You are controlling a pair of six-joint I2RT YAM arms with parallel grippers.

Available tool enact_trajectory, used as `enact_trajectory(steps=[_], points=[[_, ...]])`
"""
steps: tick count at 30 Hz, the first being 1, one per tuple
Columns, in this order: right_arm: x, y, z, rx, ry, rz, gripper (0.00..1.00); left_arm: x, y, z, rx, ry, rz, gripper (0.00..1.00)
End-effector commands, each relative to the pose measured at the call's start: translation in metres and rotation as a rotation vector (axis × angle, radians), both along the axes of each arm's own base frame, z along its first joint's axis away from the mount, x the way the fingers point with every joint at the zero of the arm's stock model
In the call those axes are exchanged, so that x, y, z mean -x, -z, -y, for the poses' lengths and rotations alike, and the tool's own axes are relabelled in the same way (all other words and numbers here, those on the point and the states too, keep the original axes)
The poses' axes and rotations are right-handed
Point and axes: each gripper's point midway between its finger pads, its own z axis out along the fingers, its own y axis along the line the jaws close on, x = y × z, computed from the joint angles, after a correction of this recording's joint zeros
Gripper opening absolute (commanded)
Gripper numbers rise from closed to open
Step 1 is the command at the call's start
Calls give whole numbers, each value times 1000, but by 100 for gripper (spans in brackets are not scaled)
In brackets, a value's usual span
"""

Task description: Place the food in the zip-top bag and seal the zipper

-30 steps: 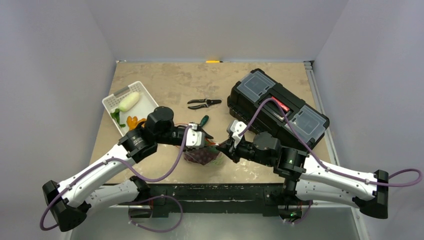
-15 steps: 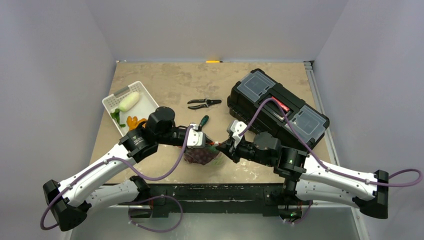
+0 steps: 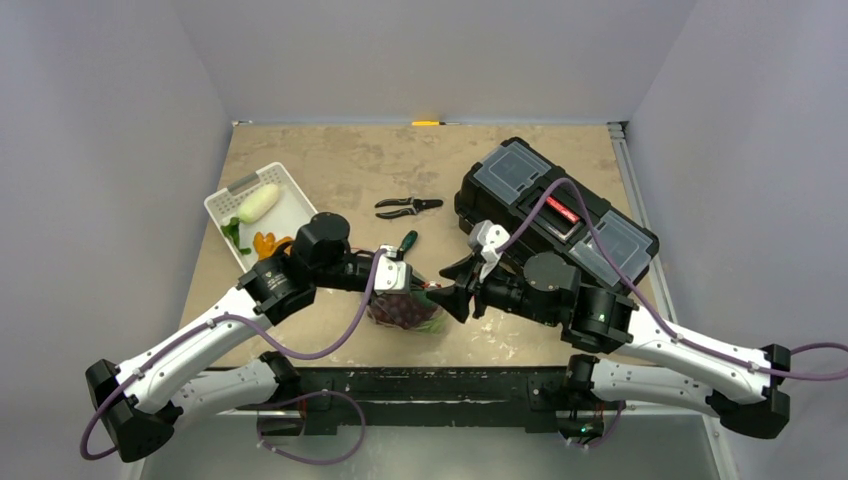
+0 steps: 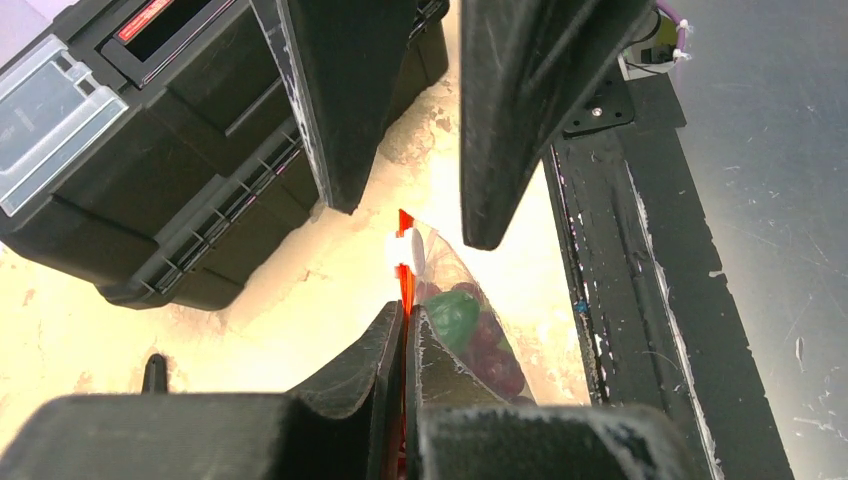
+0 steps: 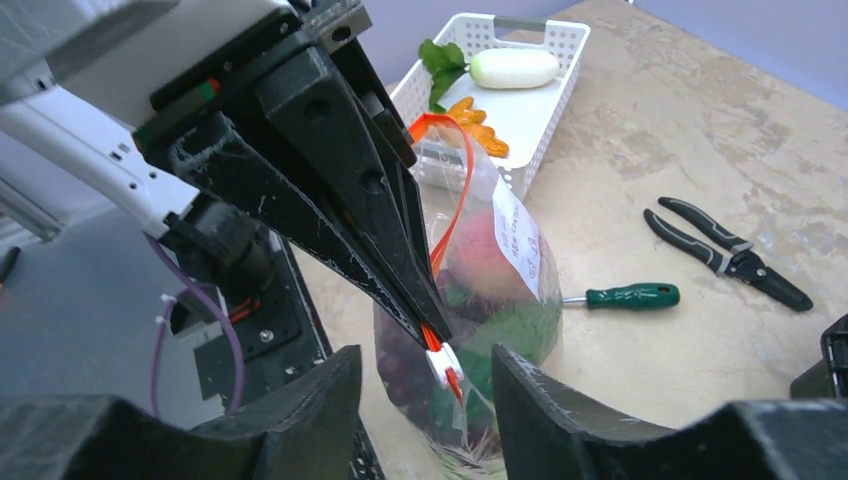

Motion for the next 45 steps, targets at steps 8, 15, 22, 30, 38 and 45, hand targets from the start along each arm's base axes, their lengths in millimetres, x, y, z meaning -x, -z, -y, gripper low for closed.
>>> enact_trajectory(steps=[8,15,22,30,38,45], points=[[-3,-16,2,-47,-23,-46,40,3,-31,6,74,24,49,0],[6,-14,-5,-52,-92,-40,44,3,-30,6,72,25,47,0],[3,-3,-9,-21,-95,-38,44,4,-32,5,77,25,47,0],[-2,15,-12,12,-80,-39,33,7,-32,6,78,39,42,0],[-9,11,-3,-12,-26,-8,0,-2,-25,1,52,-8,66,21],[-4,6,-2,-37,-54,15,0,-19,-15,-3,23,-64,32,64]])
